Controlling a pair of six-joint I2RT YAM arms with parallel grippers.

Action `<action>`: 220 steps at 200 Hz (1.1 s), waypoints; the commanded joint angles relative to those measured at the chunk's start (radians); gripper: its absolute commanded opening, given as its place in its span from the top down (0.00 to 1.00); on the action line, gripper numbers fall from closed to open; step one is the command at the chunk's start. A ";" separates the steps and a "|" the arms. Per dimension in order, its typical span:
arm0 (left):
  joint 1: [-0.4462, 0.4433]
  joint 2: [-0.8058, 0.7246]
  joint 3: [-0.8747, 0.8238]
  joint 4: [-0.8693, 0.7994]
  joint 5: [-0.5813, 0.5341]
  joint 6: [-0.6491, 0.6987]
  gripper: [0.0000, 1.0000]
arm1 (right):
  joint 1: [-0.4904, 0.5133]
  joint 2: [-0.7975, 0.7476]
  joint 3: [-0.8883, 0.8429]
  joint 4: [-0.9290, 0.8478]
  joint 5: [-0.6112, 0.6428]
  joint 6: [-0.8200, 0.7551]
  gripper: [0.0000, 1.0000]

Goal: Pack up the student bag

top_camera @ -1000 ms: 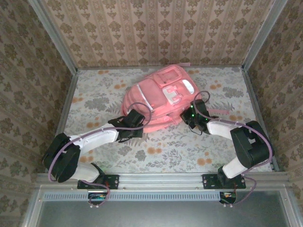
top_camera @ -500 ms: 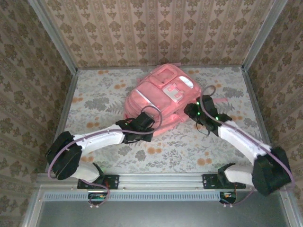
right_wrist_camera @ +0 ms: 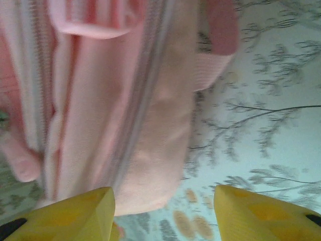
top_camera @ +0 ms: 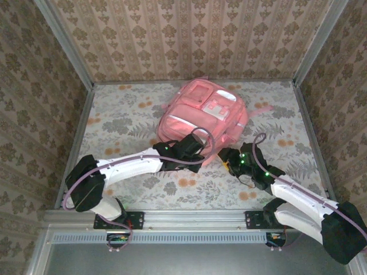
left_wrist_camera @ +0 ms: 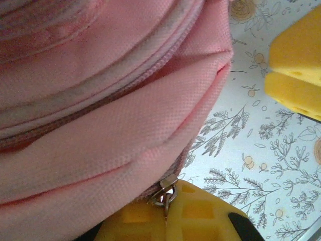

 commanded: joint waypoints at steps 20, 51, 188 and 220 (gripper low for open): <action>-0.021 -0.011 0.058 0.016 0.027 0.036 1.00 | 0.020 0.052 -0.018 0.232 0.027 0.102 0.44; -0.025 -0.017 0.063 0.019 0.028 0.029 1.00 | 0.041 0.153 0.011 0.306 0.034 0.125 0.47; -0.028 0.006 0.082 0.047 0.057 0.042 1.00 | 0.093 0.323 0.045 0.426 0.166 0.103 1.00; -0.012 -0.021 0.033 0.018 0.013 0.033 1.00 | 0.066 0.256 0.043 0.305 0.190 0.037 1.00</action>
